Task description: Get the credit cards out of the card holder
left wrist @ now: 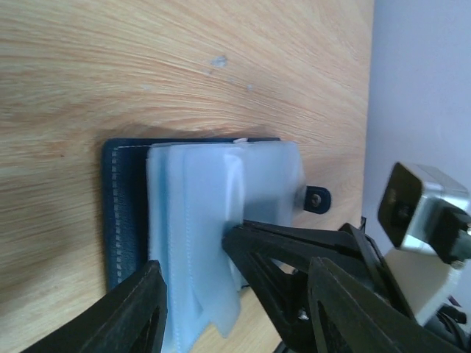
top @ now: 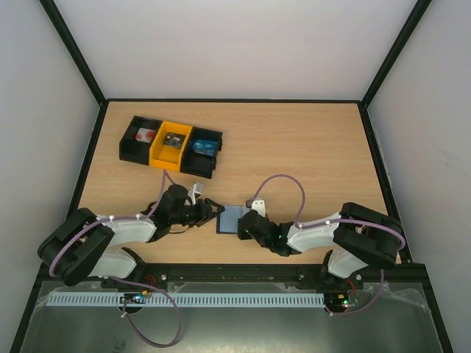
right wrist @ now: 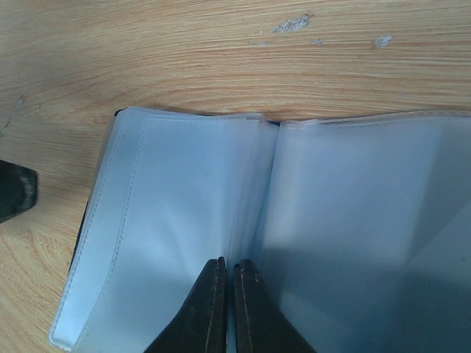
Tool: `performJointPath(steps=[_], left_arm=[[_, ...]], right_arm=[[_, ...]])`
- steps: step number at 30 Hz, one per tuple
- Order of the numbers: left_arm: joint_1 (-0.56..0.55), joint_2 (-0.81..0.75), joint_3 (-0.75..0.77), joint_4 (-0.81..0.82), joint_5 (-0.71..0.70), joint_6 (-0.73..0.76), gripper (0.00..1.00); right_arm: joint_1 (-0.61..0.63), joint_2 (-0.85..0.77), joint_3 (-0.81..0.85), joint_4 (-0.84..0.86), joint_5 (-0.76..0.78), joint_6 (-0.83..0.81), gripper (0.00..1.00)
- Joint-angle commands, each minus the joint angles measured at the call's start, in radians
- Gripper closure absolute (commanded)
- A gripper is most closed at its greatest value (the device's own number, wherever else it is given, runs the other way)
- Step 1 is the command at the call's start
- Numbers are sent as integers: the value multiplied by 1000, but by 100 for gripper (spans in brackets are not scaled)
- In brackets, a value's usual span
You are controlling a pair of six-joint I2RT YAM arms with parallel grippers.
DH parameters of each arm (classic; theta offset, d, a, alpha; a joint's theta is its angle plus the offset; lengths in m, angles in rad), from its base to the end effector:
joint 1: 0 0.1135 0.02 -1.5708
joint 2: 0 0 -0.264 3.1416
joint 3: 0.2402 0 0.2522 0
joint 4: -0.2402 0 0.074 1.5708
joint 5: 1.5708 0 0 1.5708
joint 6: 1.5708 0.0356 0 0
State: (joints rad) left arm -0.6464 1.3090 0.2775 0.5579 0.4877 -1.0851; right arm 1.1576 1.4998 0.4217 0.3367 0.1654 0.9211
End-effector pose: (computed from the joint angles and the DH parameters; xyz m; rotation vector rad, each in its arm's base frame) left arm 0.1678 -0.1475 0.1410 -0.1626 2.3727 -1.4735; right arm 0.1059 0.2270 0.1157 -0.2010 2.4531 0.8302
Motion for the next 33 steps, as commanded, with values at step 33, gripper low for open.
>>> performJointPath(steps=[33], left_arm=[[-72,209,53,113,-64,-16,71]], right_arm=[[-6,-18,-102,123,-36,8,94]])
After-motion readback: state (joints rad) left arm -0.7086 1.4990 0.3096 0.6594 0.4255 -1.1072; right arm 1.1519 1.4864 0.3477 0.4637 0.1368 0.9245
